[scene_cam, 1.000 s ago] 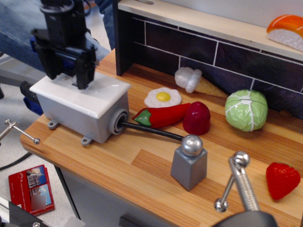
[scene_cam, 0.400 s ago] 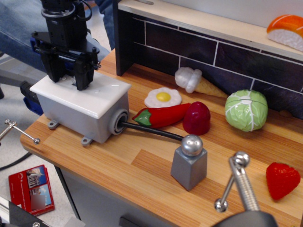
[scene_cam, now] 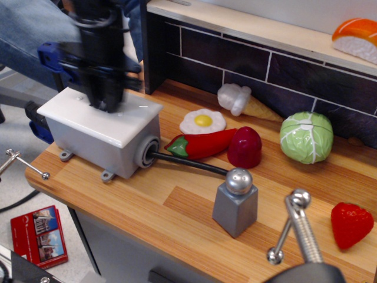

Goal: Move light switch to the right

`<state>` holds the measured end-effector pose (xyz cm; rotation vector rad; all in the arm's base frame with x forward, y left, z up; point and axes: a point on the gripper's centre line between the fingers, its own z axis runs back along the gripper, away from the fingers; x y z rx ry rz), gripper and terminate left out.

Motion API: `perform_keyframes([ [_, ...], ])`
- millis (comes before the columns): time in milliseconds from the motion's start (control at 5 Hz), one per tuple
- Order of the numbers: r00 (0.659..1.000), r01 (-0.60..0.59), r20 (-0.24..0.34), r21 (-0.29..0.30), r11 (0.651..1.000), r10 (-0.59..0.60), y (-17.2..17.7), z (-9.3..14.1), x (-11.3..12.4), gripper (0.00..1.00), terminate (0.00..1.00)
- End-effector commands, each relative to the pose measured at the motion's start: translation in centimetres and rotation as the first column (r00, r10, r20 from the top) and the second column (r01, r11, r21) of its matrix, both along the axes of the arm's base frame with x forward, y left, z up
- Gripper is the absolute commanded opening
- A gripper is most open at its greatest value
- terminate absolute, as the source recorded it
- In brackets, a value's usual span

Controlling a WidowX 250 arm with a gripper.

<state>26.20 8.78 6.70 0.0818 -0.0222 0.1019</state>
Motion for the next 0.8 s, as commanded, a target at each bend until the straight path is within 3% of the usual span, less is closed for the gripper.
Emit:
perform_keyframes([
  [0,0.998,0.020,0.051,0.015,1.000,-0.021,-2.77,0.74,1.07,0.00,0.00],
  [200,0.998,0.029,0.062,0.008,1.000,-0.029,-3.15,0.95,1.11,0.00,0.00],
  [400,0.999,0.044,-0.002,0.008,0.999,-0.044,-2.96,1.70,0.79,1.00,0.00],
  [600,0.999,0.044,-0.002,0.008,0.999,-0.044,-2.96,1.70,0.79,1.00,1.00],
])
